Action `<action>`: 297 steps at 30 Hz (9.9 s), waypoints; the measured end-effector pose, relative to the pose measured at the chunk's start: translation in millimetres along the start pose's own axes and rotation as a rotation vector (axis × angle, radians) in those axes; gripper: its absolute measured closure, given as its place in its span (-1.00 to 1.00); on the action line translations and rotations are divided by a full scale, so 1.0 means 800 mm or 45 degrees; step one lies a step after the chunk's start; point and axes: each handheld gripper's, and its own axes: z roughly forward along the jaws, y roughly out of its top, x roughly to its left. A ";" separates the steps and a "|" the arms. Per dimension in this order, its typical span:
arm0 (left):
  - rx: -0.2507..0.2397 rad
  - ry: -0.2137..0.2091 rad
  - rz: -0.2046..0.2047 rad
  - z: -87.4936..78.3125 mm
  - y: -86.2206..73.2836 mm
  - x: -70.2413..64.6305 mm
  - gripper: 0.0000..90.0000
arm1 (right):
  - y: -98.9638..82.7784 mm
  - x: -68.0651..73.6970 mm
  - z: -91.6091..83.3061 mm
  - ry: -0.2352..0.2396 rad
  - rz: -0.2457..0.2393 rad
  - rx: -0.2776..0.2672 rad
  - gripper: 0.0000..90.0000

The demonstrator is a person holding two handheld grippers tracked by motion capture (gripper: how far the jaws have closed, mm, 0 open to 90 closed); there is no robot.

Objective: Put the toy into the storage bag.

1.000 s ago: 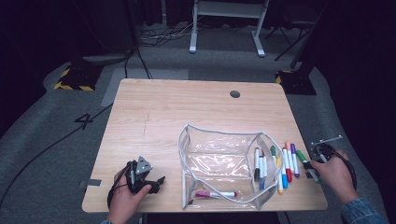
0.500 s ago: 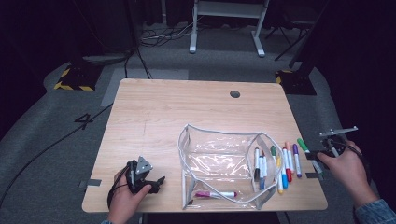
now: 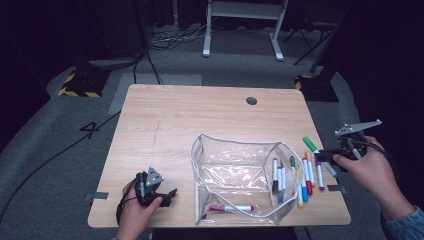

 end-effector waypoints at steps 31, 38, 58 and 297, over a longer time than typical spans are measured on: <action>0.003 0.003 0.007 0.000 0.000 0.000 -0.68 | 0.096 0.205 0.023 0.442 -0.557 0.095 0.72; 0.001 0.003 0.006 0.000 0.000 0.000 -0.67 | 0.100 0.234 0.048 0.497 -0.644 0.176 0.72; 0.003 0.003 0.011 0.000 0.000 0.000 -0.67 | 0.097 0.280 0.113 0.520 -0.836 0.443 0.71; 0.005 -0.005 0.033 0.002 0.002 0.003 -0.70 | 0.072 0.277 0.147 0.508 -0.856 0.653 0.71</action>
